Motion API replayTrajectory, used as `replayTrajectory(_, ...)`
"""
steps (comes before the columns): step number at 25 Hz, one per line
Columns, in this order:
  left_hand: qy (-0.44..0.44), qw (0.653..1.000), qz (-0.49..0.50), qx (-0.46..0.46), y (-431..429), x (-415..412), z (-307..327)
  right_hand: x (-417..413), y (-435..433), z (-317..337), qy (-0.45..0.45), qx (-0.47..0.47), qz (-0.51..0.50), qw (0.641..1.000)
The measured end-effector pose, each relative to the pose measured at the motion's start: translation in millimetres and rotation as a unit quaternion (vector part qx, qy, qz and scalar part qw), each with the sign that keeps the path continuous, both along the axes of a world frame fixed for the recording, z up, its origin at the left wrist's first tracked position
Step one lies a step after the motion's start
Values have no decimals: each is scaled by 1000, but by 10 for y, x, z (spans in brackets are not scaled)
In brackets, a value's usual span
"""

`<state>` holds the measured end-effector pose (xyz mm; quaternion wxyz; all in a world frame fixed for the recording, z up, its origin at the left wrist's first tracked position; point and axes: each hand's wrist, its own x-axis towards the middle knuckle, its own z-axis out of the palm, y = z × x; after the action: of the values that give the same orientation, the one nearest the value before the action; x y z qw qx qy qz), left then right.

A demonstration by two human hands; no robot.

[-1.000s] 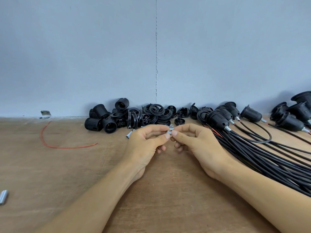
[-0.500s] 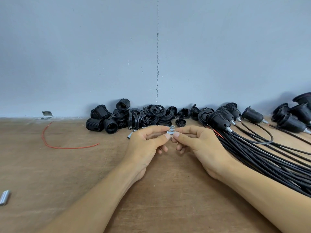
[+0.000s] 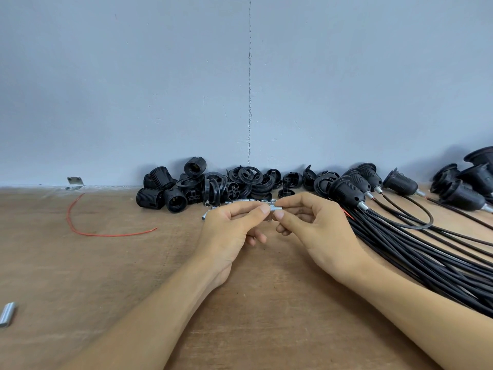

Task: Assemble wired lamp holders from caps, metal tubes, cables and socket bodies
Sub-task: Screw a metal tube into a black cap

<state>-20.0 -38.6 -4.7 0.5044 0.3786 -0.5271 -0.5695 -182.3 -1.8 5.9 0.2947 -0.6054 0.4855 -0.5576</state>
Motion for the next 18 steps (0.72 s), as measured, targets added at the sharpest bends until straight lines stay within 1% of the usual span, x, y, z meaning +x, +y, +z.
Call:
replayTrajectory(5, 5, 1000, -7, -4, 6, 16, 15, -6, 6, -1, 7, 4, 5, 1000)
replayTrajectory(12, 10, 1000, -25, -2, -4, 27, 19, -6, -41, -28, 74, 60, -21, 995)
replayTrajectory(16, 5, 999, -37, -7, -3, 37, 25, -5, -52, -32, 49, 88, 16, 995)
replayTrajectory(18, 10, 999, -35, -4, 4, 33, 26, -15, -44, -27, 50, 82, 22, 995)
